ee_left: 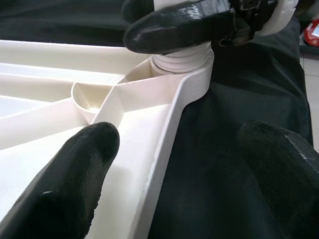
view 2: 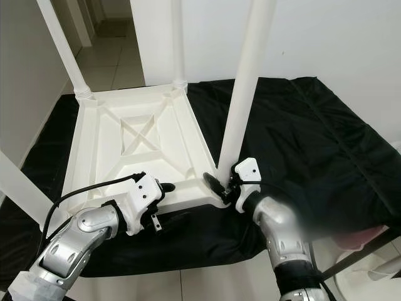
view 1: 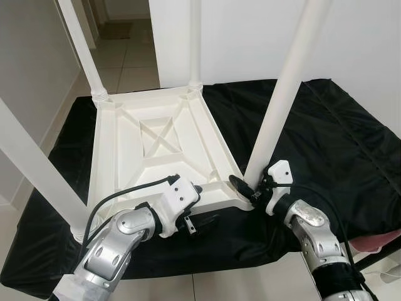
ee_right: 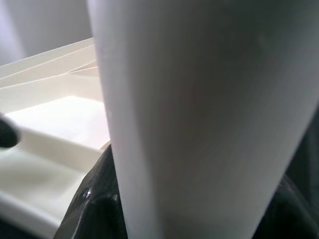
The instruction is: Building children table
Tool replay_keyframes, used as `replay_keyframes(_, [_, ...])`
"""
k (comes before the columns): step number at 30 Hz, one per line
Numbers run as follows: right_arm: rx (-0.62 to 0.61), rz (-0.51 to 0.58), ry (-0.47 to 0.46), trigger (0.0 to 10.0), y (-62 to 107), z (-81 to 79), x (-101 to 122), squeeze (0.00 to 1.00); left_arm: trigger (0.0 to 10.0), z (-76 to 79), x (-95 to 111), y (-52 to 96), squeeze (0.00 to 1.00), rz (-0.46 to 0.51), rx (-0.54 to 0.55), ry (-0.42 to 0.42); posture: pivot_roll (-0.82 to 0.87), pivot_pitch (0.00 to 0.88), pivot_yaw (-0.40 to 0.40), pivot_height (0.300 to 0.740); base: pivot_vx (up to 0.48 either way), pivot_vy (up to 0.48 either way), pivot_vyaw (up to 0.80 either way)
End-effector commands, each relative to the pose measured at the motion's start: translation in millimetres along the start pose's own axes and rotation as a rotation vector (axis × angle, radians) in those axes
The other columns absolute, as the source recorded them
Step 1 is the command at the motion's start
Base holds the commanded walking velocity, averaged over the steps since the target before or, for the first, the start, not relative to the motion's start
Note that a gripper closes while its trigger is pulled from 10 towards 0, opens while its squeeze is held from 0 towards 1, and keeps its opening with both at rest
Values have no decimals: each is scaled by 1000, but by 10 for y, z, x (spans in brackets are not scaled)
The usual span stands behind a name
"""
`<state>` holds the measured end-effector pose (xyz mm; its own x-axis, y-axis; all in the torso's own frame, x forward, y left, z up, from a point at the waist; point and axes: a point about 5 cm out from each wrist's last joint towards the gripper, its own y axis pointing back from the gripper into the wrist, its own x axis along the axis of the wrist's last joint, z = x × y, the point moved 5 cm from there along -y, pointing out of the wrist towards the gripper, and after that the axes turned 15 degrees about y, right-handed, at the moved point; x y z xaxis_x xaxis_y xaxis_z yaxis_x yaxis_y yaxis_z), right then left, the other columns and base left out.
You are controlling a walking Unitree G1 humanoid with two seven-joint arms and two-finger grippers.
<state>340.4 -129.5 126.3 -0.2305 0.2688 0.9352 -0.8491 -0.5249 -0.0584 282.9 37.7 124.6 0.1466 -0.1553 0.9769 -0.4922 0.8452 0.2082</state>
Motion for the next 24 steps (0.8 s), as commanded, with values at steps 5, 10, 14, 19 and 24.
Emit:
replay_keyframes(5, [-169, -86, -26, 10000, 23, -8, -86, 0, 10000, 30, -43, 19, 0, -17, -15, 17, -30, 0, 26, 740, 0, 0, 0])
replay_keyframes(10, [-324, -139, -95, 10000, 32, -40, -117, 0, 10000, 39, -55, 14, 0, -19, -18, 20, -33, 0, 20, 740, 0, 0, 0])
replay_keyframes(14, [-417, -167, -122, 10000, 30, -51, -129, 0, 10000, 38, -48, 5, 0, -16, -17, 22, -33, 0, 20, 740, 0, 0, 0])
replay_keyframes(19, [-491, -193, -135, 10000, 28, -72, -138, 0, 10000, 38, -46, -3, 0, -13, -13, 22, -23, 0, 5, 740, 0, 0, 0])
replay_keyframes(24, [-481, -171, -142, 10000, -50, -141, -63, 0, 10000, 27, -17, -19, 0, 2, -8, 29, -24, 0, -4, 740, 0, 0, 0])
